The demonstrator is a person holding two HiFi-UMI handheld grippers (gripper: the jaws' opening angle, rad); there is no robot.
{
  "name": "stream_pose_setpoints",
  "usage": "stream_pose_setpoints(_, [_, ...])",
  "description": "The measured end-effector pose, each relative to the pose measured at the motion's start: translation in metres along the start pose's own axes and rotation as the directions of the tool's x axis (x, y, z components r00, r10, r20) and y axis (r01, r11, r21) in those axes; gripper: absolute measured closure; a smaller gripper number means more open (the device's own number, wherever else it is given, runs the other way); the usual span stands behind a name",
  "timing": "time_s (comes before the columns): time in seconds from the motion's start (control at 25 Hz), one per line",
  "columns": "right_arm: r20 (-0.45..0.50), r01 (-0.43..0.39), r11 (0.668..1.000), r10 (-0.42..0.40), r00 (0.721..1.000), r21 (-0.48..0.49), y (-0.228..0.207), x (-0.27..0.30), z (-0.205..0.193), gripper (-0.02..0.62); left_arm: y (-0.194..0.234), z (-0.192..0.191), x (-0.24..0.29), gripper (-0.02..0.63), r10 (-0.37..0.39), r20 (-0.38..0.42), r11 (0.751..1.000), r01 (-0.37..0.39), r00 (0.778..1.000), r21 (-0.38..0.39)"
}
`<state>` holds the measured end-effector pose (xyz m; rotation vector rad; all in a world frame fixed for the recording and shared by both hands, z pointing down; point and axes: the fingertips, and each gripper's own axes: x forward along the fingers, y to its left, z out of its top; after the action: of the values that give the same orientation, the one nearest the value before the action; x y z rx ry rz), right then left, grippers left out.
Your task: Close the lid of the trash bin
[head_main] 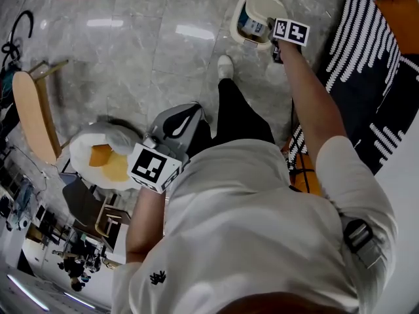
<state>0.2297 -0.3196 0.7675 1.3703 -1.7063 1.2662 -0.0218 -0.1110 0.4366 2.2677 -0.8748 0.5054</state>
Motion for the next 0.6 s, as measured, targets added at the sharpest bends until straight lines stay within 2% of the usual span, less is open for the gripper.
stream_pose_setpoints(0.6, [-0.099,-0.014,1.000,0.016,0.995,0.017,-0.001,0.030,-0.066,0.505,0.000,-0.026,0.000,0.549,0.014,-0.031,0.999,-0.015,0.999,-0.046])
